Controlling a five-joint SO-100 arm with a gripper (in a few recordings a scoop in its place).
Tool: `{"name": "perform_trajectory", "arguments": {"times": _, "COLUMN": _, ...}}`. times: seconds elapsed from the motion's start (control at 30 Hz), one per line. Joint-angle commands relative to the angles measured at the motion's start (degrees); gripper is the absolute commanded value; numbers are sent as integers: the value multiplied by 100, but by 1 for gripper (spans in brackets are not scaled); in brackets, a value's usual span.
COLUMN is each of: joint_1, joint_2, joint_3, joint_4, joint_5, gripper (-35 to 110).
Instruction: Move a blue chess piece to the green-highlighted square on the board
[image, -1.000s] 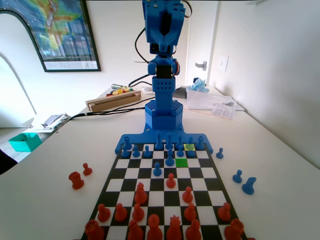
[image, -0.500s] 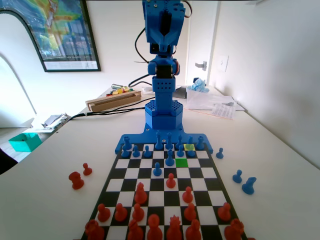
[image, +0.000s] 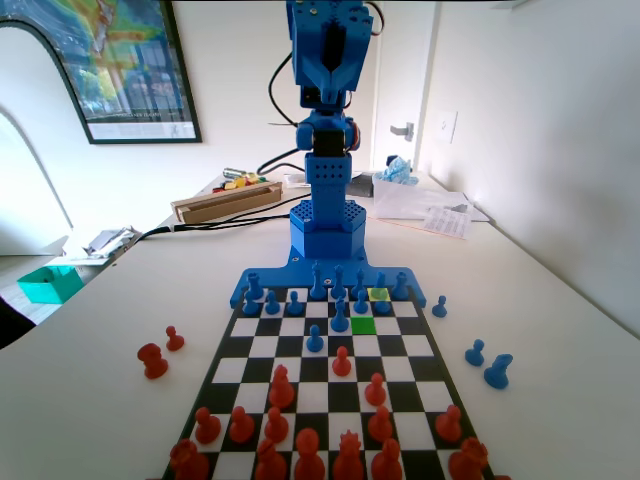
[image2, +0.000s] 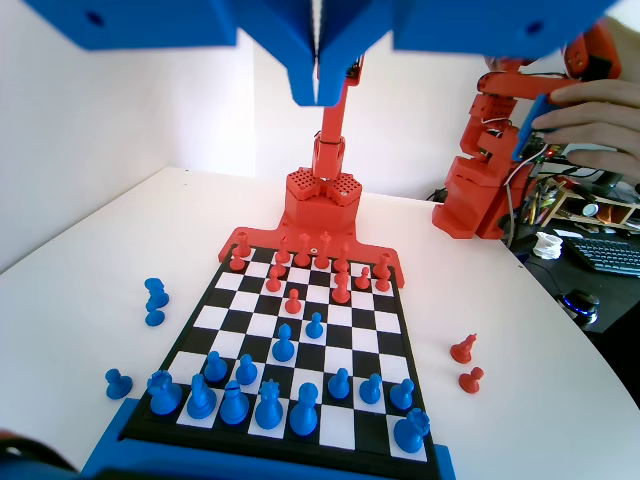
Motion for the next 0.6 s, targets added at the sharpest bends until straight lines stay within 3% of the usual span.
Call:
{"name": "perform_trajectory", "arguments": {"times": 0.0, "joint_1": 0, "joint_2": 18, "joint_3": -53, "joint_4": -88, "joint_5": -18, "gripper": 1}}
{"name": "perform_trajectory", "arguments": {"times": 0.2, "joint_1": 70, "joint_2": 18, "joint_3": -62, "joint_4": -88, "joint_5": -18, "gripper": 1}}
{"name": "perform_trajectory", "arguments": {"times": 0.57, "joint_1": -211, "joint_2": -369, "joint_3": -826, "joint_4": -9, "joint_5": 861, "gripper": 1}}
